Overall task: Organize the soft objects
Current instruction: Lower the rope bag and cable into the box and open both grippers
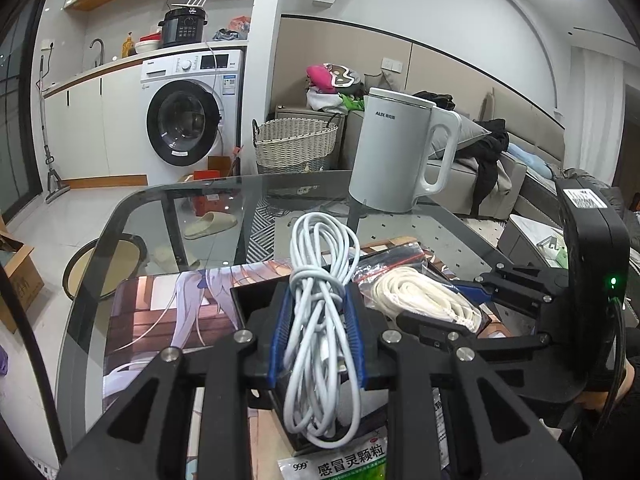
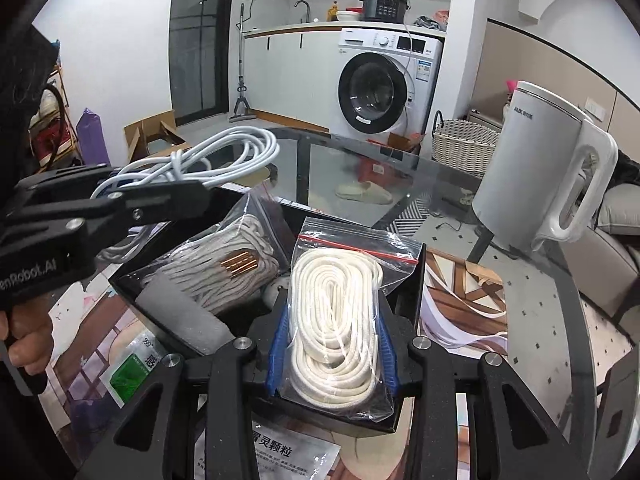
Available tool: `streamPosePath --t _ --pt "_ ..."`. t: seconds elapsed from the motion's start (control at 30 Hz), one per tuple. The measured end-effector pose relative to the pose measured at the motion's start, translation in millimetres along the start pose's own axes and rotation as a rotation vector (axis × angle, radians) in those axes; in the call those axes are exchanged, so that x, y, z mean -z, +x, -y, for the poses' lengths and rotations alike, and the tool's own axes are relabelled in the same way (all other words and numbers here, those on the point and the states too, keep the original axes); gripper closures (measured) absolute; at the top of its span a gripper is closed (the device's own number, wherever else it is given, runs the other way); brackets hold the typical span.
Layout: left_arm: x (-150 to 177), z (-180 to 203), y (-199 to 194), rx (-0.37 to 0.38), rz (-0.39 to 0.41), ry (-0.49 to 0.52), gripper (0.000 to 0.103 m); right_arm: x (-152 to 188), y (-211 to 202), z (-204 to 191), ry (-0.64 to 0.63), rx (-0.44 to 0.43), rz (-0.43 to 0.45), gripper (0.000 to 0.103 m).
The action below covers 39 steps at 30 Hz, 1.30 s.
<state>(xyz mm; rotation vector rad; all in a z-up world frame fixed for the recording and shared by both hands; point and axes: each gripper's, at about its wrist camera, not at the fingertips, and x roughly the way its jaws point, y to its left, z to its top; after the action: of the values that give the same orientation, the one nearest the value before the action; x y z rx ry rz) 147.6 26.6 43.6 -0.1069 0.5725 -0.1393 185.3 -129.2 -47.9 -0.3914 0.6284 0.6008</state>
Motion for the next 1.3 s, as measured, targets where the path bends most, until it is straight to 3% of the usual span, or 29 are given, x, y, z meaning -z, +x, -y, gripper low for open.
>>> streamPosePath --t 0.23,0.67,0.9,1.03,1.13,1.2,1.3 --pt "0 7 1 0.003 -0.011 0.013 0.078 4 -22 6 0.001 0.005 0.063 0.034" --pt "-4 31 24 0.019 -0.035 0.06 0.078 16 -36 36 0.08 0.047 0.079 0.031" --pt "3 32 61 0.027 -0.17 0.072 0.077 24 -39 44 0.097 0.05 0.076 0.03" --pt "8 37 64 -0.004 -0.191 0.097 0.077 23 -40 47 0.099 0.048 0.082 0.03" --pt "8 38 60 -0.021 -0.194 0.113 0.07 25 -42 48 0.104 0.042 0.085 0.03" --pt "8 38 54 -0.024 -0.186 0.111 0.048 26 -42 49 0.107 0.033 0.085 0.03" --pt "7 38 42 -0.013 -0.155 0.107 0.045 27 -43 50 0.112 0.021 0.085 0.029"
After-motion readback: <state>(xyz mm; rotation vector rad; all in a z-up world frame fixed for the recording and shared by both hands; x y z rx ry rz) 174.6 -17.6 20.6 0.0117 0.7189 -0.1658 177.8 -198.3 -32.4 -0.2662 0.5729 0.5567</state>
